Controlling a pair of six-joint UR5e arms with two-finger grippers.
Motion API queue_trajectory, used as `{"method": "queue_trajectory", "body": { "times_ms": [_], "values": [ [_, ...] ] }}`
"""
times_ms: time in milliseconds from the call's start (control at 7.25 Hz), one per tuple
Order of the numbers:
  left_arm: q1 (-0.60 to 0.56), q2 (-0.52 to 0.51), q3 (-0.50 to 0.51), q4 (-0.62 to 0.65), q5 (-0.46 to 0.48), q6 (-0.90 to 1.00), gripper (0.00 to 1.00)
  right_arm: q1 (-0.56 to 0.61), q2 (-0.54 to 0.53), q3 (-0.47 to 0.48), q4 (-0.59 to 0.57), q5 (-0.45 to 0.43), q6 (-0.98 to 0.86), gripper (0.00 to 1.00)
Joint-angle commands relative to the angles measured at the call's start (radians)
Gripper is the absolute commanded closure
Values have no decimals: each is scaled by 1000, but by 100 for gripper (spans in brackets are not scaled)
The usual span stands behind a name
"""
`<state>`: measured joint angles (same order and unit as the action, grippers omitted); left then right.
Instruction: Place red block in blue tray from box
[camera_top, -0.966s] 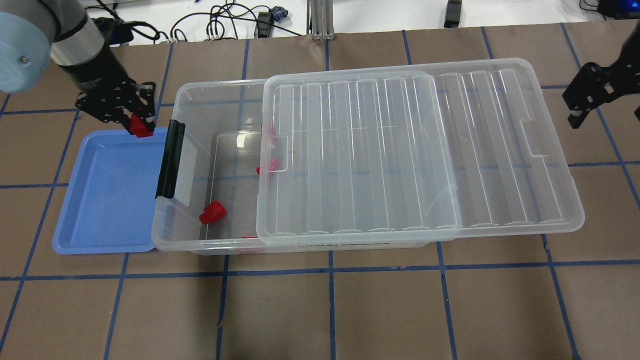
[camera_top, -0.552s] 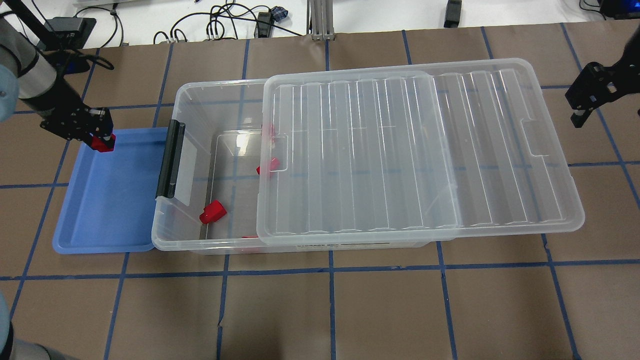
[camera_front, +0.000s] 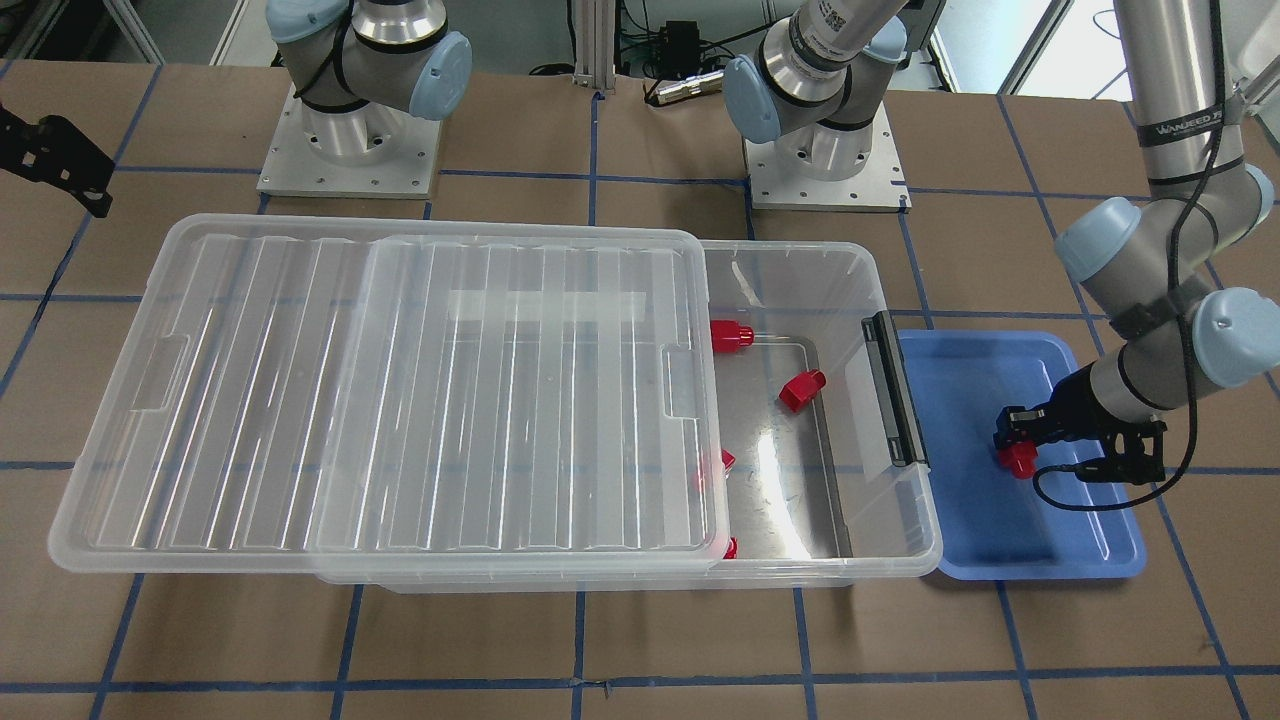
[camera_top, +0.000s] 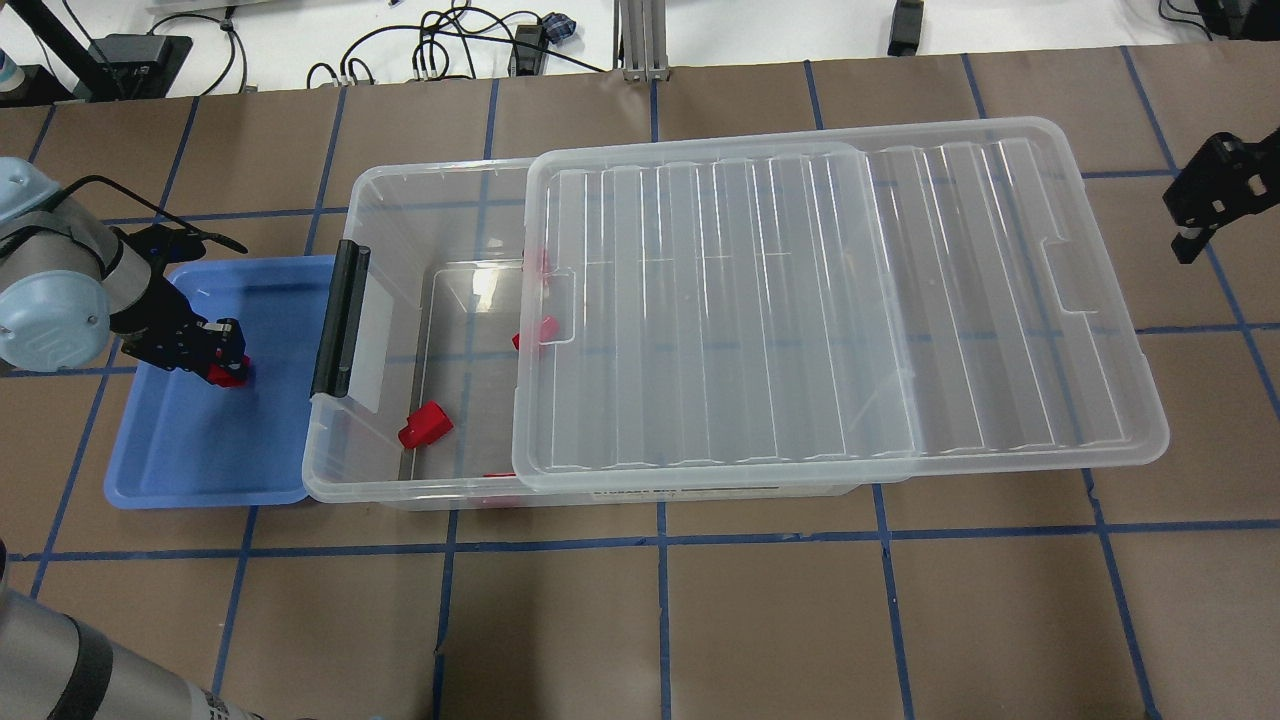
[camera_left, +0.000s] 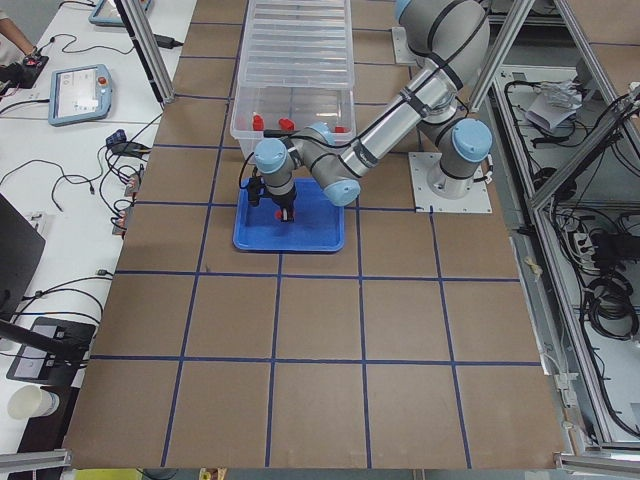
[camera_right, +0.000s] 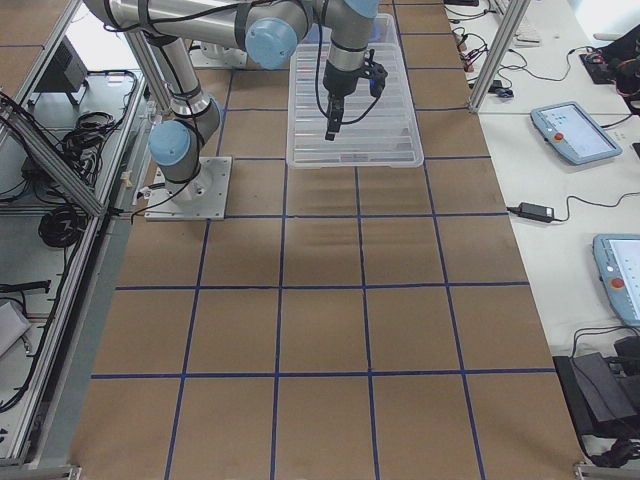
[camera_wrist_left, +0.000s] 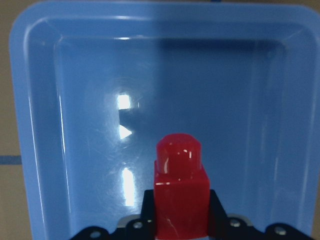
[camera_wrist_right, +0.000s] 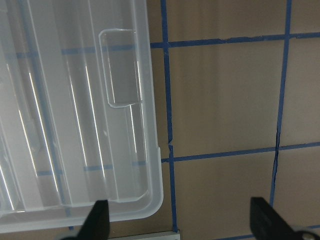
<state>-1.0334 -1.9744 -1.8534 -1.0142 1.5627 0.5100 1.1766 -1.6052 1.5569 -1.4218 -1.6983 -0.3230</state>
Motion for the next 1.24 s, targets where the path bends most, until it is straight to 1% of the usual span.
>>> {"method": "queue_trajectory", "body": {
  "times_ms": [0, 138, 276, 414, 552, 690, 828, 966, 1103],
  "values": [
    [-11, 34, 16, -12, 5, -7, 0, -18, 31, 3, -44, -3, -24, 0],
    [-19, 73, 54, -55, 5, -7, 0, -20, 48, 5, -99, -4, -49, 0],
    [-33, 138, 150, -252, -1, -11, 0, -23, 72, 3, -150, -6, -95, 0],
    [-106, 190, 303, -491, -27, -66, 0, -26, 77, 5, -170, -6, -102, 0],
    [-231, 218, 436, -620, -23, -250, 0, -26, 97, 12, -172, -4, -103, 0],
    [-384, 253, 515, -664, -10, -400, 0, -40, 125, 21, -215, -6, -108, 0],
    [-486, 288, 542, -713, -7, -424, 0, -76, 136, 32, -232, 8, -176, 0],
    [-516, 327, 537, -716, -13, -454, 0, -106, 149, 72, -264, 11, -186, 0],
    [-519, 319, 508, -712, -15, -449, 0, -106, 149, 116, -329, 11, -188, 0]
  ]
}}
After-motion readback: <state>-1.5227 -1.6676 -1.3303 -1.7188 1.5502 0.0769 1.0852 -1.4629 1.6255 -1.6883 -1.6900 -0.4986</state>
